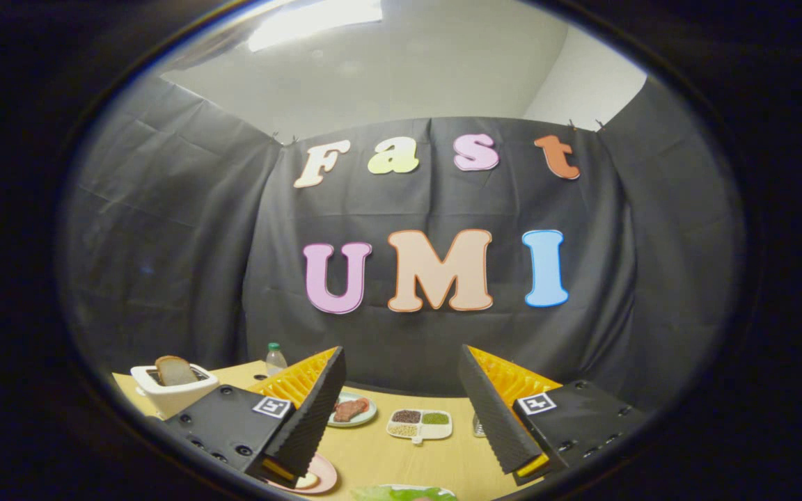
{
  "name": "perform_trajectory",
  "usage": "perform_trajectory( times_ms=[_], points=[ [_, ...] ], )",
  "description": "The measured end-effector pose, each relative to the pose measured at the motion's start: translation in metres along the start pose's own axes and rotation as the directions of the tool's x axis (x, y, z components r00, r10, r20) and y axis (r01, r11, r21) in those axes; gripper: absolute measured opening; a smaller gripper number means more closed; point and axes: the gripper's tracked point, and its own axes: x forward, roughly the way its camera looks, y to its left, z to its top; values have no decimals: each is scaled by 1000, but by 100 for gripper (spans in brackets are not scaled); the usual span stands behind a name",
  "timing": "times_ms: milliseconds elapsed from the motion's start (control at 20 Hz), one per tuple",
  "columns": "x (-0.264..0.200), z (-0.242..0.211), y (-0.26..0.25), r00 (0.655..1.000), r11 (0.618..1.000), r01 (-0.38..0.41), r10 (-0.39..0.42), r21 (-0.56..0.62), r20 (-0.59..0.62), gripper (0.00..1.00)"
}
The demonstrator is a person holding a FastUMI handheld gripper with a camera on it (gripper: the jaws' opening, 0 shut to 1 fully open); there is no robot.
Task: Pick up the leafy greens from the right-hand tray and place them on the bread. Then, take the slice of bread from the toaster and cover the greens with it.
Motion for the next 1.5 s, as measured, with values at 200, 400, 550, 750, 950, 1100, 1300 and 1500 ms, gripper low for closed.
perform_trajectory(
  times_ms=[200,400,550,750,950,1100,1300,1500],
  points=[
    [6,-14,-7,997,999,-51,50,-14,-56,100],
    [9,-42,-10,981,990,-135,128,-41,-146,100],
    [11,-60,-16,964,979,-186,166,-85,-206,100],
    [10,-83,-18,933,964,-255,225,-74,-281,100],
    [11,-104,-16,891,935,-341,290,-93,-349,100],
    [7,-128,-13,839,905,-416,344,-89,-422,100],
    [-1,-157,-11,762,855,-510,399,-93,-509,100],
    [-14,-190,-8,670,798,-597,440,-82,-598,100]
  ],
)
